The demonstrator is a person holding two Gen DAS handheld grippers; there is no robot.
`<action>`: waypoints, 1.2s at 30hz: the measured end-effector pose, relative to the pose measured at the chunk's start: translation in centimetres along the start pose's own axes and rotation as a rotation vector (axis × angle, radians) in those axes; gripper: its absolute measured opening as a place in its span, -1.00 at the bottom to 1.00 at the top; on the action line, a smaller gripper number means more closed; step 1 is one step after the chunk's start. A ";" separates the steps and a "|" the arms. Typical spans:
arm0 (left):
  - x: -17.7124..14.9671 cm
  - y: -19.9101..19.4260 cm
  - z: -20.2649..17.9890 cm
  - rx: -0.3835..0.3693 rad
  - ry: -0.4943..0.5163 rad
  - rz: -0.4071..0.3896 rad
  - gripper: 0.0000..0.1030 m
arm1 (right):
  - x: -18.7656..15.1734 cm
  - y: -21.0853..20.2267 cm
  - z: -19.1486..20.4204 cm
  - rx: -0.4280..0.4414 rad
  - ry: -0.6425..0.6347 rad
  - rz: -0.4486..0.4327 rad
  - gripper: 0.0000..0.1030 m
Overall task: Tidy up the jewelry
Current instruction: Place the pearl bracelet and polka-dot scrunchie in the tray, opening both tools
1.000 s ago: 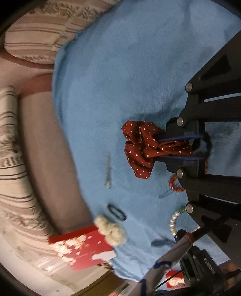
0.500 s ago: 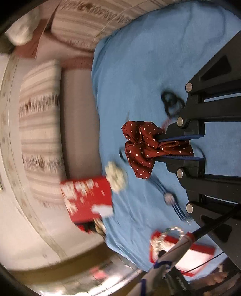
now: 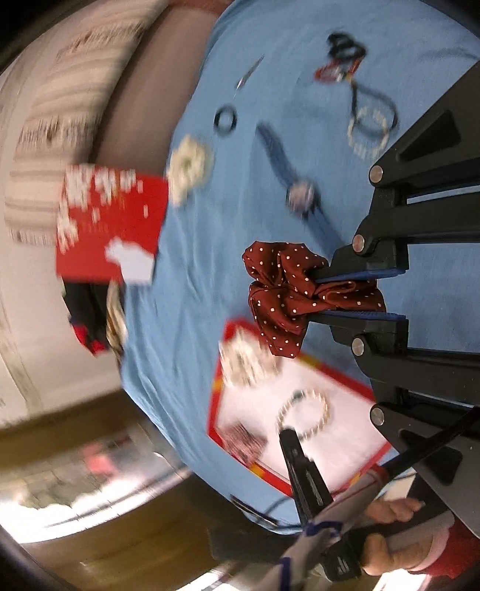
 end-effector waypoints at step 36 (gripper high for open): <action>3.0 2.7 9.6 0.003 -0.354 -0.085 -0.10 | -6.9 11.2 10.7 0.266 -0.061 0.311 -0.20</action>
Point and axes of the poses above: each gripper's, at about its wrist camera, not at the fingertips, and y roughly the way its jaws point, z to its left, x to its top, the point moved 2 cm from there along y, roughly the way its jaws point, and after that the axes turned 11 degrees about x, right-handed, at the moved point
